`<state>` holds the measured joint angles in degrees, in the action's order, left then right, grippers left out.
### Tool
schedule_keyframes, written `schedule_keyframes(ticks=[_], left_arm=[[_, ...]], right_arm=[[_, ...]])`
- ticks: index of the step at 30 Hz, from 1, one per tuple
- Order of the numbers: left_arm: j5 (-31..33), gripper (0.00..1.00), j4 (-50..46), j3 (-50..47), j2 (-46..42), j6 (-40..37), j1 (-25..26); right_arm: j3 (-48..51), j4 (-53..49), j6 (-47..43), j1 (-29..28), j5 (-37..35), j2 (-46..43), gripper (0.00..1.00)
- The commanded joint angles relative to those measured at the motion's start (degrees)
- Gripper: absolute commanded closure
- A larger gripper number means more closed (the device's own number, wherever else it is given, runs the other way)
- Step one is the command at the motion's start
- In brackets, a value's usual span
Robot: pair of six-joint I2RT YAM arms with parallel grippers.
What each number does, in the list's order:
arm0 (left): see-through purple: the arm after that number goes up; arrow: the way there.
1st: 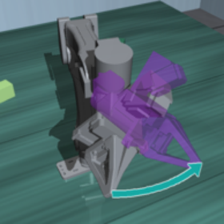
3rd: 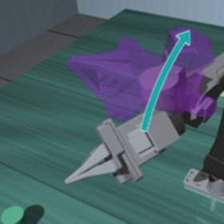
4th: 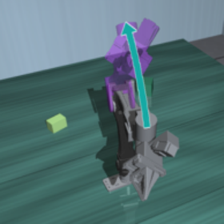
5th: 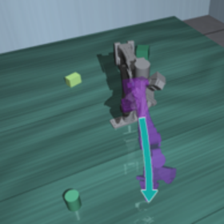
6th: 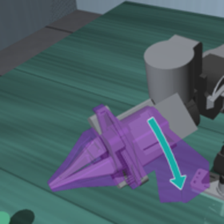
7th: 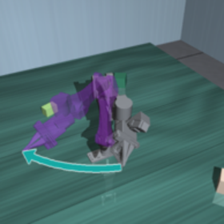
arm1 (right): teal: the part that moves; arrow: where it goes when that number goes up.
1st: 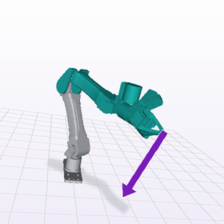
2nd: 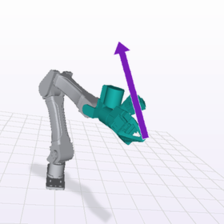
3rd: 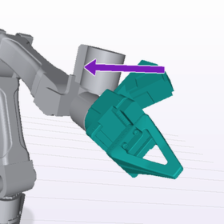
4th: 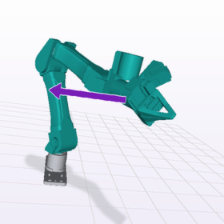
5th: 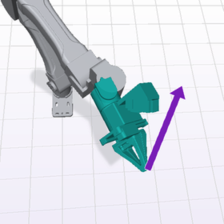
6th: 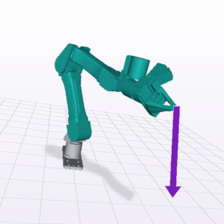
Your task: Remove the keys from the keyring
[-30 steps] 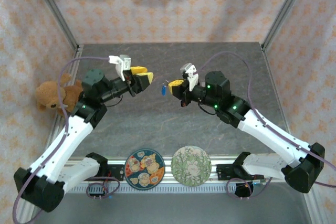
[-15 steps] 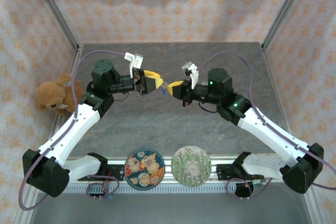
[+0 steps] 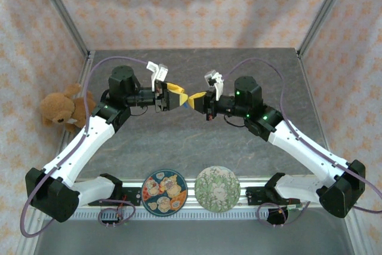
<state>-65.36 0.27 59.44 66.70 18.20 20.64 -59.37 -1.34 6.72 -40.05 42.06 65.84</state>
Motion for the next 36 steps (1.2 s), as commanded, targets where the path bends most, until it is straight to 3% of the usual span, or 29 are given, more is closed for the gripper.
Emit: schedule_keyframes(ticks=[1,10,13,20,23,25,29,36], left_arm=[[-0.4,0.57,-1.8,1.2,0.2,-2.1,0.3],[-1.4,0.99,-1.2,1.4,0.3,-2.2,0.4],[-1.1,1.00,-0.3,1.2,0.1,-1.9,0.4],[1.9,1.00,3.4,-0.3,0.2,0.3,0.1],[2.8,1.00,4.9,-0.7,0.6,1.2,-0.2],[3.1,1.00,5.6,-0.7,1.0,1.7,-0.2],[4.2,1.00,6.6,-0.4,1.7,2.4,-0.2],[6.3,1.00,10.3,-0.9,2.0,5.0,-0.3]], right_arm=[[-2.8,2.5,0.7,0.4,1.2,0.0,1.00],[-3.1,2.9,1.6,1.0,1.8,0.9,1.00],[-3.3,2.5,1.9,1.0,1.0,1.0,0.99],[-4.2,-3.7,2.6,1.1,-12.2,-0.8,0.47],[-5.8,-7.9,6.2,1.9,-22.6,-1.5,0.03],[-7.0,-9.4,10.3,4.5,-24.3,-1.1,0.00],[-4.6,-3.0,16.1,10.4,-15.9,-0.4,0.00],[4.2,16.6,21.9,10.7,-5.2,-1.4,0.25]])
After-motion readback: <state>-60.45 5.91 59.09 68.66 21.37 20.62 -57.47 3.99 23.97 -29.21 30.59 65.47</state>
